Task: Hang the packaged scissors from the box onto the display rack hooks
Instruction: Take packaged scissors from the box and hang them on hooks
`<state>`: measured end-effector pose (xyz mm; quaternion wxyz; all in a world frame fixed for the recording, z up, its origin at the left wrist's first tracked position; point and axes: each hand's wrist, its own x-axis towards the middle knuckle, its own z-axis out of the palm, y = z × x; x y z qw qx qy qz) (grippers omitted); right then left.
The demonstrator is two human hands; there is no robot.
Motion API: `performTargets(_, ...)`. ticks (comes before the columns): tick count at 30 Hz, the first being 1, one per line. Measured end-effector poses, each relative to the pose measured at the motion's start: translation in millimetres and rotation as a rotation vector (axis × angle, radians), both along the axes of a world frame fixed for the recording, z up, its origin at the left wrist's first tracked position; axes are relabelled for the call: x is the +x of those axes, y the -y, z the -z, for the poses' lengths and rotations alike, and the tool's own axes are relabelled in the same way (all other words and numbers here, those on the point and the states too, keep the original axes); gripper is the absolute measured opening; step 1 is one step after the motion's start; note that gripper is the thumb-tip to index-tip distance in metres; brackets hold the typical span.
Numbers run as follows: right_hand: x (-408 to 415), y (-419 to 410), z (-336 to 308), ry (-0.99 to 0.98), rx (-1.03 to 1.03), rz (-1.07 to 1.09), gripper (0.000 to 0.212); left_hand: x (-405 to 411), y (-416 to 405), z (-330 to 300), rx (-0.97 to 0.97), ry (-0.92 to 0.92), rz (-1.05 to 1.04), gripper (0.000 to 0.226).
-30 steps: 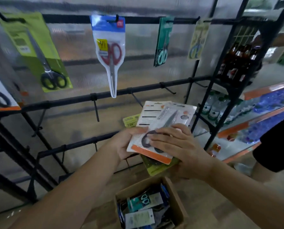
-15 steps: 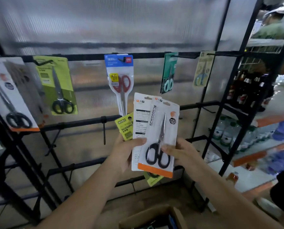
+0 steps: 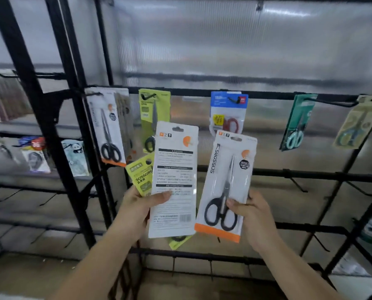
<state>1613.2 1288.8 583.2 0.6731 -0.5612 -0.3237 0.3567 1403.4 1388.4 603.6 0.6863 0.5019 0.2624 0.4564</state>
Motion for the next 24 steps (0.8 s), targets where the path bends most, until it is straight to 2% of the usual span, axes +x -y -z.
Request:
performTargets(3, -24, -19, -5, 0.109, -0.011, -0.05, 0.034, -40, -7, -11, 0.067, -0.008, -0.064, 0.046)
performTargets(7, -66, -48, -15, 0.167, 0.018, -0.101, 0.042, -90, -24, -27, 0.157, -0.019, -0.099, 0.064)
performTargets(10, -104, -71, -26, 0.233, 0.076, -0.108, 0.042, -123, -38, -36, 0.168, -0.033, -0.169, 0.04)
performTargets(13, -142, -90, -42, 0.269, 0.186, -0.102, 0.061, -156, -52, -43, 0.179, -0.038, -0.237, 0.034)
performTargets(14, -154, -95, -47, 0.266, 0.221, -0.1, 0.067, -168, -57, -45, 0.199, -0.036, -0.248, 0.044)
performTargets(16, -174, -104, -53, 0.273, 0.263, -0.106, 0.074, -189, -66, -50, 0.239, -0.031, -0.271, 0.077)
performTargets(18, -190, -109, -55, 0.27, 0.279, -0.115, 0.077, -207, -76, -52, 0.26, -0.012, -0.29, 0.085)
performTargets(22, -212, -114, -55, 0.287, 0.296, -0.097, 0.077, -228, -88, -52, 0.232, 0.025, -0.272, 0.054)
performTargets(24, -218, -118, -57, 0.286, 0.308, -0.09, 0.078, -233, -92, -50, 0.213, 0.03, -0.261, 0.051)
